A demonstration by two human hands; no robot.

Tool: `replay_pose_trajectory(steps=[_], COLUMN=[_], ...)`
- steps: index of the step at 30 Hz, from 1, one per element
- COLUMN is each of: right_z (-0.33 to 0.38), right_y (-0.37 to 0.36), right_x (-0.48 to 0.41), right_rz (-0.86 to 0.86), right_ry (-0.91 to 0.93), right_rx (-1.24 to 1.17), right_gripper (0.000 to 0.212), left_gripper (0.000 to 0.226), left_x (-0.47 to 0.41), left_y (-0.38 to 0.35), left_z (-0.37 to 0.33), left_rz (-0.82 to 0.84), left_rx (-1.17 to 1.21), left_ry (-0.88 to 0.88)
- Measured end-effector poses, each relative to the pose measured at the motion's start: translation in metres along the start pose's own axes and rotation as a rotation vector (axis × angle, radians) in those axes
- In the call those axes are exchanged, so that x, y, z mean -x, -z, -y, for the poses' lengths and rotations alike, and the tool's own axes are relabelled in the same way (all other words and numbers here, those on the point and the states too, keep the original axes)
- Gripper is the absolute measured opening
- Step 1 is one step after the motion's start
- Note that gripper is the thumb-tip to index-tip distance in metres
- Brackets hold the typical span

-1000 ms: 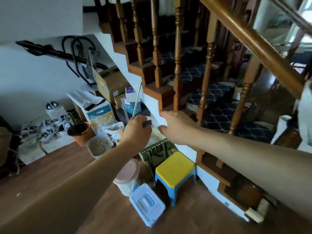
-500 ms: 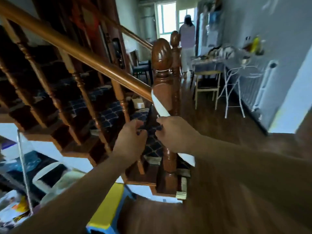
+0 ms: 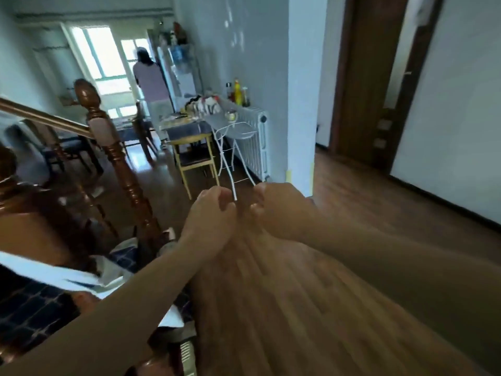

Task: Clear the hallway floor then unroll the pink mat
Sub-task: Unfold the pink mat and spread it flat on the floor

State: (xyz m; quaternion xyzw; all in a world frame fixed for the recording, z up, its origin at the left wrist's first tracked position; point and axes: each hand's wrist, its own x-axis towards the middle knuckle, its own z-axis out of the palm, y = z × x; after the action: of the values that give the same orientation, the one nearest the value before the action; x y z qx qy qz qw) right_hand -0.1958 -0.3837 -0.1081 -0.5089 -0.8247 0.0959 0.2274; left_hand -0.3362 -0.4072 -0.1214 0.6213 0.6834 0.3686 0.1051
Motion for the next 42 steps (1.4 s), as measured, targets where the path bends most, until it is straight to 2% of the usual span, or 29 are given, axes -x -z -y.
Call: replay_pose_trajectory(steps=[3,6,14,22,25,29,32,42], right_z=[-0.052,-0.091,-0.181,-0.228,-0.243,-0.266,-0.284,-0.366], right_y=[0.031,0.052,0.089,0.110,0.114,0.126,0.137,0.175], right_x=[0.001,0.005,0.010,0.002,0.007,0.015,0.022,0.068], right_rz=[-0.057,-0.076,-0.221,-0.366,-0.386,-0.403,-0.427,-0.475], right_ry=[-0.174,-0.302,-0.667,-0.945,-1.026,-1.110,-1.141,-1.232], right_rx=[0.034,0.090,0.132,0.170,0.169,0.178,0.183,0.225], right_gripper=[0.033,0.040,0.036,0.037,0.037,0.025,0.034,0.038], left_gripper=[0.026,0.029,0.035,0.029,0.028,0.027,0.026,0.027], left_x=[-0.031,-0.051,-0.100,-0.152,-0.154,-0.153,-0.149,-0.118], left_y=[-0.050,-0.091,-0.184,-0.252,-0.273,-0.296,-0.314,-0.377], left_z=[-0.045,-0.080,-0.153,-0.207,-0.222,-0.244,-0.264,-0.341], left_rz=[0.097,0.199,0.392,0.598,0.665,0.758,0.808,0.861], left_rx=[0.060,0.120,0.227,0.337,0.372,0.403,0.437,0.477], left_ry=[-0.112,-0.213,-0.432,-0.660,-0.700,-0.756,-0.763,-0.777])
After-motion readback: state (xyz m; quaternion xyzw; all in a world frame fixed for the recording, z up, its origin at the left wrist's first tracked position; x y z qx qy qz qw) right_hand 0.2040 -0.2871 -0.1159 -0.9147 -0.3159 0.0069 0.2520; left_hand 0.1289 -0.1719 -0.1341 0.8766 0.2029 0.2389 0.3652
